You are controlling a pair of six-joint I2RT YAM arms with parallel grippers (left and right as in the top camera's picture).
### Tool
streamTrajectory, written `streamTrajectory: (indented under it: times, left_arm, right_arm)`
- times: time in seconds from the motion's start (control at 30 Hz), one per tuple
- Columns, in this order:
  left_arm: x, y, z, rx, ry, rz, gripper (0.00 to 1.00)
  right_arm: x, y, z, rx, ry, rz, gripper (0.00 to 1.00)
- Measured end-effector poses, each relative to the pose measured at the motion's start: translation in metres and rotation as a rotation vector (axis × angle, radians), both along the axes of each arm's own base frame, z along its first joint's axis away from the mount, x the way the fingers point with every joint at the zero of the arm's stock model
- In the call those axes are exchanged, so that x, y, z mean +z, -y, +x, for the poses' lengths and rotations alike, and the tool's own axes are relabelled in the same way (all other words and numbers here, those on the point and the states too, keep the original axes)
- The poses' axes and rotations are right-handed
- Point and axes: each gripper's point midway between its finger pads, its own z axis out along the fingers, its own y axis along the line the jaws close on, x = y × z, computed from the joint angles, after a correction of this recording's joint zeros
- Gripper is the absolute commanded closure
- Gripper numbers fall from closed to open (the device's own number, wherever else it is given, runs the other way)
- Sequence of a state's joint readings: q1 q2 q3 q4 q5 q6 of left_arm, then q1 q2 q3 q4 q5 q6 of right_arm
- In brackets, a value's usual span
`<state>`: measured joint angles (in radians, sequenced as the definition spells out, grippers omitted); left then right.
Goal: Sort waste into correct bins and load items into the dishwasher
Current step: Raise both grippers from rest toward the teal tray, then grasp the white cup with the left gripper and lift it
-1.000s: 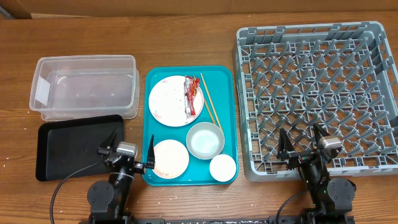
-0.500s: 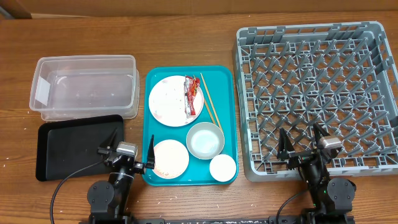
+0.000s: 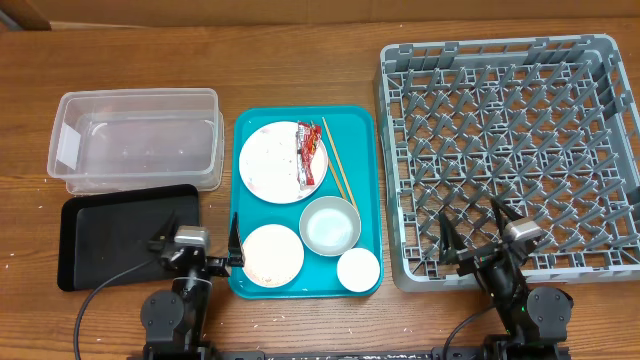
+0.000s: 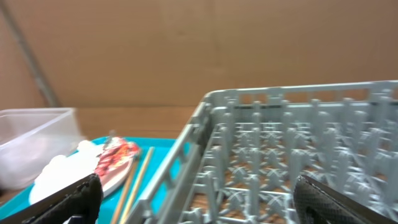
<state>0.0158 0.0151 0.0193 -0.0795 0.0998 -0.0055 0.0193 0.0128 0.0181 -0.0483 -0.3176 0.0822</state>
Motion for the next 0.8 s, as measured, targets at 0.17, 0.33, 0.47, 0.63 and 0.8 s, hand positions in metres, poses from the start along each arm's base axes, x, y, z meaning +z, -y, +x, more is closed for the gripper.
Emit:
streamTrajectory:
  times: [0.17, 0.33, 0.47, 0.63, 0.8]
  left_arm:
    - [0.039, 0.023, -0.004, -0.136, 0.137, -0.142, 0.00]
    - [0.101, 0.042, -0.027, -0.243, 0.083, -0.202, 0.00]
    - [0.143, 0.047, -0.032, -0.247, -0.202, -0.238, 0.00]
    - [0.137, 0.053, -0.006, -0.237, -0.641, -0.295, 0.00]
    - [0.123, 0.074, -0.003, -0.337, -0.790, -0.363, 0.27]
  right_arm:
    - [0.002, -0.018, -0.009, 0.115, -0.028, 0.024, 0.00]
    - [0.073, -0.021, -0.034, 0.133, -0.115, 0.055, 0.00]
    - [0.118, -0.014, -0.029, 0.083, -0.390, 0.066, 0.00]
    - [0.137, -0.015, -0.001, 0.071, -0.638, 0.079, 0.00]
    - [0.121, -0.036, 0.008, 0.201, -0.777, 0.132, 0.00]
